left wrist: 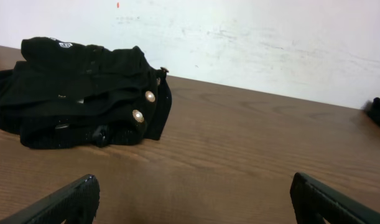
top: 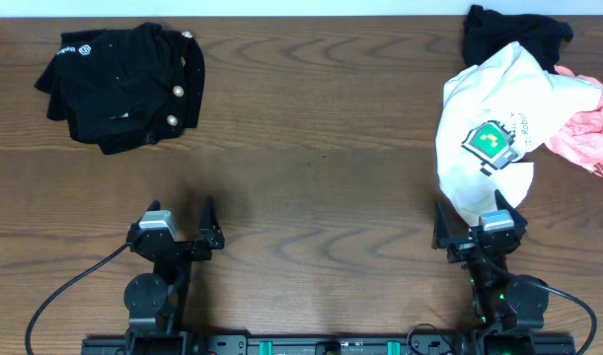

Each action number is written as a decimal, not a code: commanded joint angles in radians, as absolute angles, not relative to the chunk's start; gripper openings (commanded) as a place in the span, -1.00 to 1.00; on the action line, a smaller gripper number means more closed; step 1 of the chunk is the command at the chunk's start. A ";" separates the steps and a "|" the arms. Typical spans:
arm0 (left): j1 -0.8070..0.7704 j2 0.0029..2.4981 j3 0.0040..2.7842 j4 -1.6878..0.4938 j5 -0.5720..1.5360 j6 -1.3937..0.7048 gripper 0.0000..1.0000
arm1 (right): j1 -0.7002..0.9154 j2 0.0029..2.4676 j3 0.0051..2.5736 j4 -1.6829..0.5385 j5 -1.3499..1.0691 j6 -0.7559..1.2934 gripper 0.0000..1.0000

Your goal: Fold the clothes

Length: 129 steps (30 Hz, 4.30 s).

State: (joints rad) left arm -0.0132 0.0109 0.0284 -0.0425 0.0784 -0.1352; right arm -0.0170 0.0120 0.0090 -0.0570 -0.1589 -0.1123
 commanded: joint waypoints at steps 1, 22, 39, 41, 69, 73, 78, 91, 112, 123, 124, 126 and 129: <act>-0.008 0.004 0.004 -0.063 0.093 -0.144 0.96 | -0.026 0.006 0.006 -0.060 -0.154 -0.098 0.99; -0.008 0.004 0.004 -0.063 0.093 -0.144 0.96 | -0.026 0.006 0.006 -0.060 -0.154 -0.098 0.98; -0.008 0.004 0.004 -0.063 0.093 -0.144 0.96 | -0.026 0.007 0.006 -0.060 -0.154 -0.098 0.98; -0.008 0.004 0.004 -0.063 0.093 -0.144 0.96 | -0.026 0.007 0.006 -0.060 -0.154 -0.098 0.99; -0.008 0.067 0.097 0.155 0.306 -0.204 0.96 | -0.026 0.069 0.109 0.100 -0.389 0.093 0.98; -0.008 0.244 0.228 0.143 0.319 -0.204 0.96 | -0.026 0.238 0.274 0.036 -0.385 0.092 0.98; -0.008 0.573 0.515 -0.003 0.442 -0.204 0.96 | -0.026 0.556 0.550 -0.112 -0.386 0.089 0.98; -0.113 1.208 1.089 -0.466 0.546 -0.200 0.96 | -0.026 1.128 0.901 -0.440 -0.424 0.089 0.98; -0.405 1.551 1.087 -0.264 0.559 -0.255 0.96 | -0.196 1.231 0.828 -0.694 -0.057 0.460 0.98; -0.612 1.551 1.087 -0.190 0.163 -0.256 0.96 | -0.304 1.231 0.654 -0.543 -0.060 0.477 0.86; -0.623 1.551 1.087 -0.187 0.130 -0.255 0.96 | -0.303 1.231 0.638 -0.517 -0.060 0.477 0.82; -0.641 1.551 1.087 -0.183 0.074 -0.256 0.97 | -0.303 1.231 0.611 -0.465 -0.065 0.474 0.78; -0.647 1.551 1.087 -0.181 0.055 -0.256 0.97 | -0.302 1.231 0.571 -0.381 -0.087 0.474 0.72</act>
